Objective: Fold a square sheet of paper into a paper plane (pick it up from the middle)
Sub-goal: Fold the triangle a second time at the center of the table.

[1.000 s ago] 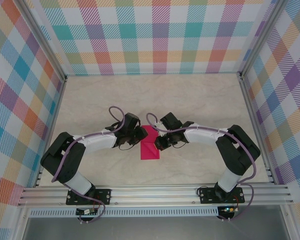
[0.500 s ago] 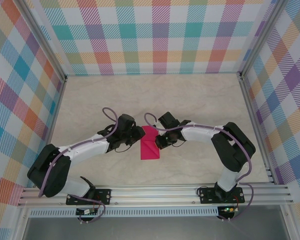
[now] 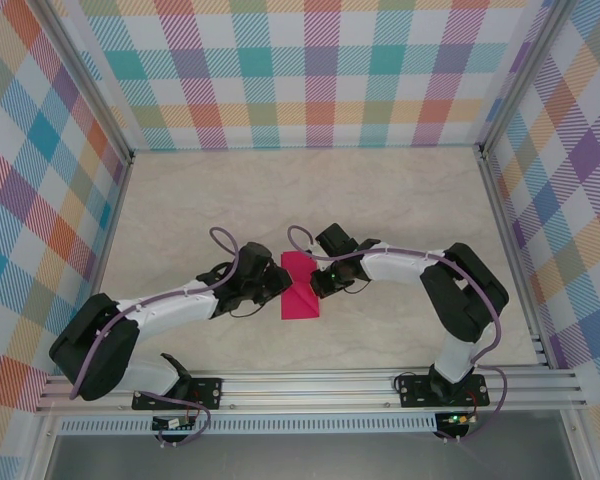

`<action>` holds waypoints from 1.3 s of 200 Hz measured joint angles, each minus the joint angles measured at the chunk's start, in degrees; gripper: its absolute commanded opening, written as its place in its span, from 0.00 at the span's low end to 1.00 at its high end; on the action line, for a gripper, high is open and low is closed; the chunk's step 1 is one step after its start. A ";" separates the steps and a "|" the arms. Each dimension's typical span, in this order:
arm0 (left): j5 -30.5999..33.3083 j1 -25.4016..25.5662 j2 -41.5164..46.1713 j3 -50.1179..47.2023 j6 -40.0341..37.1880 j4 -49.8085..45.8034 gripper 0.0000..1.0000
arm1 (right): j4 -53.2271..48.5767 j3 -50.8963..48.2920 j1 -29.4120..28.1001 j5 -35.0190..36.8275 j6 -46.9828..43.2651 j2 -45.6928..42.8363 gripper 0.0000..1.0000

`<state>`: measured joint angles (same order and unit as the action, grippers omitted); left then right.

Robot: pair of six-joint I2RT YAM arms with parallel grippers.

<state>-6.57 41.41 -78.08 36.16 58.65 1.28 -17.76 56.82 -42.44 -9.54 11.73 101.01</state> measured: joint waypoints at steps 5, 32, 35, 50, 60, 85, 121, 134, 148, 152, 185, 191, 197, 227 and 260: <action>-0.09 0.13 -0.24 -0.11 0.28 0.57 0.13 | 0.00 0.00 0.00 0.00 0.00 0.09 0.06; -1.33 0.87 -2.14 -0.39 0.92 4.04 0.04 | -0.13 0.00 0.00 0.13 0.00 0.52 0.06; -1.49 0.94 -2.36 -0.39 1.01 4.48 0.03 | -0.13 0.00 0.00 0.13 0.00 0.55 0.06; -2.03 1.22 -3.74 -0.44 1.57 6.47 0.00 | -0.15 0.00 0.00 0.13 0.00 0.72 0.06; -2.51 1.36 -4.76 -0.46 1.81 7.82 0.00 | -0.15 0.00 0.00 0.13 0.00 0.83 0.06; -3.30 1.73 -6.88 -0.52 2.05 9.97 0.00 | -0.17 0.09 0.00 0.11 0.00 0.96 0.06; -3.43 1.95 -8.33 -0.76 2.23 11.17 0.00 | -0.22 0.31 0.00 0.11 0.00 0.96 0.06; -3.41 1.95 -8.81 -0.76 2.21 11.21 0.00 | -0.22 0.31 0.00 0.11 0.00 0.96 0.06; -3.41 1.97 -9.46 -0.76 2.21 11.43 0.00 | -0.26 0.31 0.00 0.11 0.00 0.96 0.06; -3.41 1.97 -9.68 -0.76 2.21 11.54 0.00 | -0.26 0.31 0.00 0.11 0.00 0.96 0.06; -3.41 1.97 -10.97 -1.03 2.21 12.55 0.00 | -0.31 0.42 0.00 0.11 0.00 1.31 0.06; -3.41 1.97 -11.15 -1.11 2.21 12.61 0.00 | -0.31 0.42 0.00 0.11 0.00 1.40 0.06; -3.34 1.97 -11.34 -1.18 2.21 12.61 0.00 | -0.31 0.44 0.00 0.11 0.00 1.40 0.06; -3.19 1.97 -12.72 -1.22 2.21 12.66 0.00 | -0.33 0.55 0.00 0.11 0.00 1.44 0.06; -2.93 1.97 -14.12 -1.27 2.19 12.68 0.00 | -0.33 0.68 0.00 0.07 0.00 1.44 0.06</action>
<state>-9.50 43.38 -92.20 34.89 60.84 13.96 -18.09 57.49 -42.44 -9.47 11.73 102.45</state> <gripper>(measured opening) 0.047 0.064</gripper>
